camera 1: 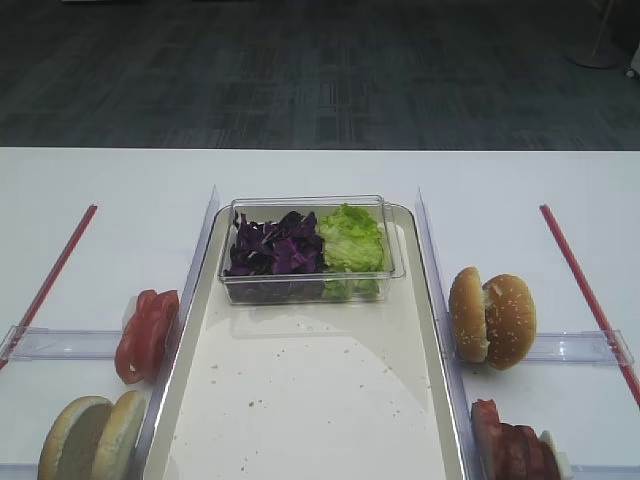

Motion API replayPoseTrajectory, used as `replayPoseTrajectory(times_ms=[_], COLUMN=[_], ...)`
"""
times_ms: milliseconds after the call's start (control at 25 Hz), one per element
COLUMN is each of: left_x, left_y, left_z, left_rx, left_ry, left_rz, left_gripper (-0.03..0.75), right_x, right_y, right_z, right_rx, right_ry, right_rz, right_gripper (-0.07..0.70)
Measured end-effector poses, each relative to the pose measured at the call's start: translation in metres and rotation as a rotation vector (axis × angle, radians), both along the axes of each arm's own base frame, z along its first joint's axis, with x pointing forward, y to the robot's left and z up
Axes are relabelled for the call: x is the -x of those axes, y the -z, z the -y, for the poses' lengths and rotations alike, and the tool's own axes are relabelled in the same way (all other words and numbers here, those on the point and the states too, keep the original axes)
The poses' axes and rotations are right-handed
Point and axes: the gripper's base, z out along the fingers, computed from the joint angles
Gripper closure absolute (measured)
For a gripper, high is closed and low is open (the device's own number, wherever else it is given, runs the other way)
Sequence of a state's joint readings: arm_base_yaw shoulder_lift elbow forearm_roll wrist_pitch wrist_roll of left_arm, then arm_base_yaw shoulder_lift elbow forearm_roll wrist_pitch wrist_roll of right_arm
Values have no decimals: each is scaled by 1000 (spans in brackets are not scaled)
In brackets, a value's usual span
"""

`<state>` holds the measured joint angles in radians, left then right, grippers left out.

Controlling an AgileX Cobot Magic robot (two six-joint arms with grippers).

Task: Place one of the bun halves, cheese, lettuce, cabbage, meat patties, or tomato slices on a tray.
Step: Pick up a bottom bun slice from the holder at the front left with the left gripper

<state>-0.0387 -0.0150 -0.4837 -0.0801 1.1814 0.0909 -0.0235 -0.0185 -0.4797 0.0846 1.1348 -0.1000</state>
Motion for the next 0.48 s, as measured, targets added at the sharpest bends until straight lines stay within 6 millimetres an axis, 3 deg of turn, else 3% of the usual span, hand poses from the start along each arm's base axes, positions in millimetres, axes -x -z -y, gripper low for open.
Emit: replayPoseTrajectory(times_ms=[320,480], left_x=[2,-3], left_y=[-1,-7], left_z=[0,0], left_rx=[-1,-10], left_ry=[1,7], left_rz=[-11,-110], left_gripper=[24,24], right_x=[0,0], right_y=[0,0], right_z=[0,0], right_rx=[0,0], right_ry=[0,0], right_rz=[0,0], right_gripper=[-46,-46])
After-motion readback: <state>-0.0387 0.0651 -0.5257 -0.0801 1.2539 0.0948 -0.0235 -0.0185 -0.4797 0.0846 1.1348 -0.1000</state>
